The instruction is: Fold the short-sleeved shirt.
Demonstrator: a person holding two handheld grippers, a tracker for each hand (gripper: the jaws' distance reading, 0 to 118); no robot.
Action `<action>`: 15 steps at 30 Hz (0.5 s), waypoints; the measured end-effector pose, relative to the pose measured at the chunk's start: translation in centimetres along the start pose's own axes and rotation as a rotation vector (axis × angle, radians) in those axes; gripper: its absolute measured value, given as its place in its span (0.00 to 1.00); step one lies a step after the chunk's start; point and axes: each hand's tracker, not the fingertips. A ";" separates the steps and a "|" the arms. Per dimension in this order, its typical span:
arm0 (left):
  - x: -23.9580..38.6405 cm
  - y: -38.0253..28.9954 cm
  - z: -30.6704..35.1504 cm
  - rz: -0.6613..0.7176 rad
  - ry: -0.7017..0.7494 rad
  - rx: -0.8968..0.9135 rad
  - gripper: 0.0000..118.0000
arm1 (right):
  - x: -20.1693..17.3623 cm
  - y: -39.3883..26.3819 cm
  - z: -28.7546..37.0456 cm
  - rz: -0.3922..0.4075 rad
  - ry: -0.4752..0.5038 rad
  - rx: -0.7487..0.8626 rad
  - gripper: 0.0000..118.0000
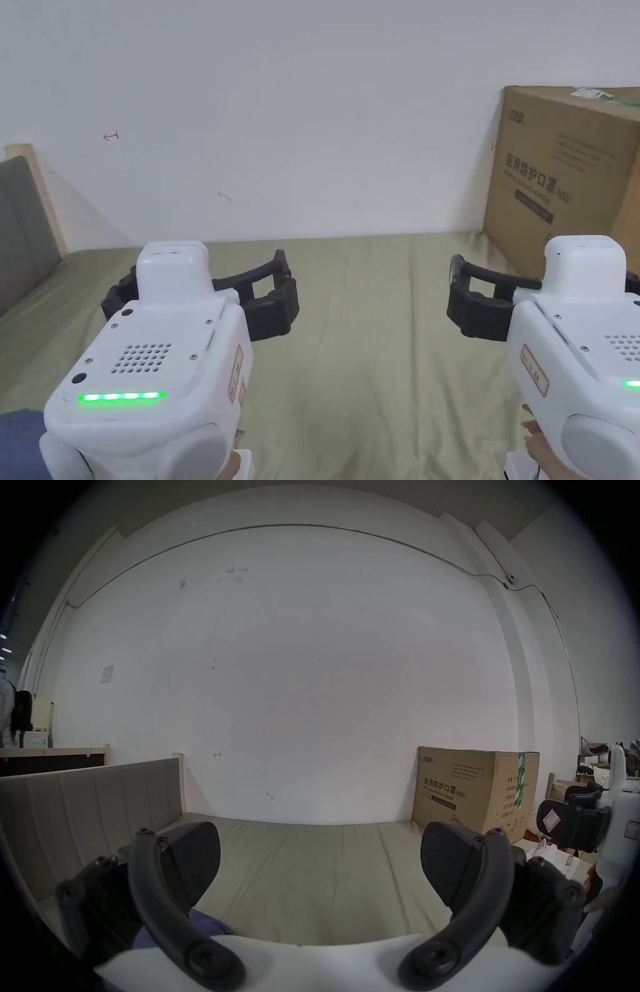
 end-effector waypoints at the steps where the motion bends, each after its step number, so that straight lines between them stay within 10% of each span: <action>1: 0.0 0.0 0.0 0.001 -0.003 -0.001 0.98 | 0.0 0.0 0.0 0.001 0.000 -0.001 1.00; 5: 0.0 -0.1 0.0 0.000 -0.001 -0.004 0.98 | 0.0 -0.1 -0.1 -0.003 0.000 -0.004 1.00; 7: 0.9 0.0 0.0 -0.101 0.082 0.021 0.98 | 1.0 -0.4 0.0 -0.151 0.038 0.026 1.00; 8: 2.2 -0.2 0.0 -0.268 0.162 0.054 0.98 | 2.6 -0.9 -0.1 -0.360 0.070 0.030 1.00; 12: 7.1 -7.9 -0.7 -1.526 0.360 0.321 0.98 | 10.7 -10.7 -3.3 -1.755 -0.070 -0.332 1.00; 14: 7.6 -8.7 -0.3 -1.651 0.288 0.321 0.98 | 11.3 -16.4 -3.1 -2.102 -0.165 -0.451 1.00; 15: 8.1 -7.0 0.1 -1.362 0.210 0.230 0.98 | 11.1 -17.7 -2.7 -2.141 -0.190 -0.462 1.00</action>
